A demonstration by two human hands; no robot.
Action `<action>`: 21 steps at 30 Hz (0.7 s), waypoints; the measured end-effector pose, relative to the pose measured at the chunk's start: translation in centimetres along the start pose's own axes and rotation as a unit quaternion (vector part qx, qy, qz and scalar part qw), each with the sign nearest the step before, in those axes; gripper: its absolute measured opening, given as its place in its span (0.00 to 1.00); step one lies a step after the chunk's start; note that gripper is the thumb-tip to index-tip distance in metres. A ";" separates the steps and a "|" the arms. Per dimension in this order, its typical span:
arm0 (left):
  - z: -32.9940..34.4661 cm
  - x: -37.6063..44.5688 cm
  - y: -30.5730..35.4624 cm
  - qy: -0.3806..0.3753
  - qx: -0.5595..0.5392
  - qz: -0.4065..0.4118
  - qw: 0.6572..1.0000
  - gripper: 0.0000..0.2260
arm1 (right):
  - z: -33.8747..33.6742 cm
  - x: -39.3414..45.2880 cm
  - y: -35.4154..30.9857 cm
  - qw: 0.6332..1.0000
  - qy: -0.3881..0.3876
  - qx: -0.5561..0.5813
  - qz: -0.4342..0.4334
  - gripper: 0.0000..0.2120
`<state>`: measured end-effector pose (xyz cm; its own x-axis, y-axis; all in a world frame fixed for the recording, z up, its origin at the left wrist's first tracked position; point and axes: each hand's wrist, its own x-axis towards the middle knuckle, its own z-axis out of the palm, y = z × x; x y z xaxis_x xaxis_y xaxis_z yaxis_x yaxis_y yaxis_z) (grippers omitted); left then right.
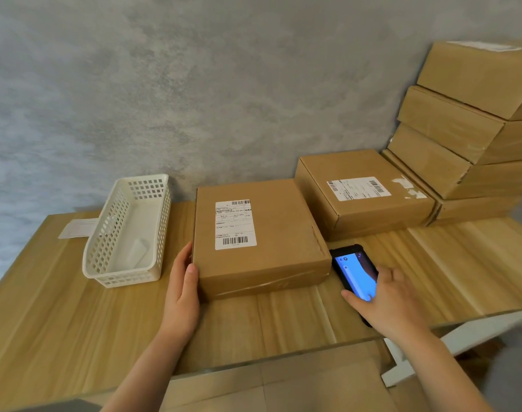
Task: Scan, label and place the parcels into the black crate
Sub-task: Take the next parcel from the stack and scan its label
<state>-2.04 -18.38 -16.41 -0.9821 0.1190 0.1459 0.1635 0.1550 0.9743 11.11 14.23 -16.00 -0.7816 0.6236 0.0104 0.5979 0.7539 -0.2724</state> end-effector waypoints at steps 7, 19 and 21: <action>-0.5 -0.5 0.7 0.013 0.035 0.008 0.999 0.29 | -3.8 -0.1 -4.2 0.987 0.059 0.118 -0.095 0.29; -8.9 4.7 5.8 0.061 0.218 0.128 0.966 0.11 | -4.4 1.3 -23.1 0.940 -0.046 0.132 -0.312 0.21; -11.6 6.2 5.7 0.078 0.240 0.122 0.960 0.11 | -3.1 1.1 -26.1 0.929 -0.079 0.121 -0.340 0.23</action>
<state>-8.23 -28.13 -7.97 -0.9051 0.0666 0.4200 0.3778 0.5796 0.7221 -4.78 -4.07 -5.86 -0.9918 -0.0322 0.1237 -0.0863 0.8824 -0.4626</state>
